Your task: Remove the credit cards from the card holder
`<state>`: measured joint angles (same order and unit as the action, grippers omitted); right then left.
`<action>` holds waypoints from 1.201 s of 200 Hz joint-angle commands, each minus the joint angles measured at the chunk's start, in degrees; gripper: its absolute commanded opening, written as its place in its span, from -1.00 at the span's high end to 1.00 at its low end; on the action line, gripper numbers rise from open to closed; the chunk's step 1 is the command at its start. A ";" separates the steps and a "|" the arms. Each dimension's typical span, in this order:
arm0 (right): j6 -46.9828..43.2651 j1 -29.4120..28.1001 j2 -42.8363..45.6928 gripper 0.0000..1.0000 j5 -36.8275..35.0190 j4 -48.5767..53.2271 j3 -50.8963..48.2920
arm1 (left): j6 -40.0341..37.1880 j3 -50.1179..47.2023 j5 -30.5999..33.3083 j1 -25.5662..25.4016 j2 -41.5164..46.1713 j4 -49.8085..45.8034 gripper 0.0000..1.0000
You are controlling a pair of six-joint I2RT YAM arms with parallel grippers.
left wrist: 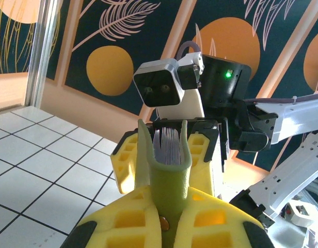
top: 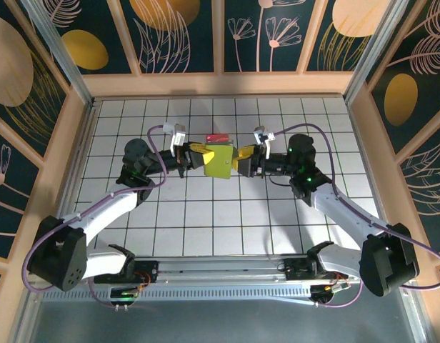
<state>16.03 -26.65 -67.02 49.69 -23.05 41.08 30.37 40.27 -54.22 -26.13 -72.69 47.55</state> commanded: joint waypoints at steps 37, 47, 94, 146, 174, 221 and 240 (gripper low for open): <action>-0.05 -0.06 2.37 -0.02 -2.71 -2.18 -1.72 | 0.67 -0.81 -1.64 0.04 2.68 4.56 1.00; 0.67 0.00 1.84 -0.02 -1.03 -3.85 -1.66 | 1.07 -0.76 -1.92 0.01 2.35 4.95 1.00; 1.02 -0.18 -1.50 -0.13 7.49 -7.58 0.11 | 2.32 -0.46 -3.36 -0.41 1.32 5.97 1.00; -1.63 -0.10 -1.49 -0.04 4.27 -4.82 0.62 | 2.11 -0.28 -4.42 -1.04 1.40 5.54 1.00; -1.52 -0.10 -0.36 0.27 -0.25 -4.99 0.22 | 1.80 -0.33 -4.17 -1.20 1.32 4.77 1.00; -1.79 0.02 3.21 0.18 -3.73 -4.79 -0.75 | 1.80 0.19 -4.30 -1.37 0.25 4.13 1.00; -1.57 -0.08 3.04 0.06 -0.65 -5.40 -0.44 | 1.97 0.64 -4.41 -1.48 -0.50 4.28 1.00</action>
<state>14.87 -26.61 -65.06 47.44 -26.81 40.10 32.08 39.72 -56.80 -27.11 -72.36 49.10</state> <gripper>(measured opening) 0.454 0.047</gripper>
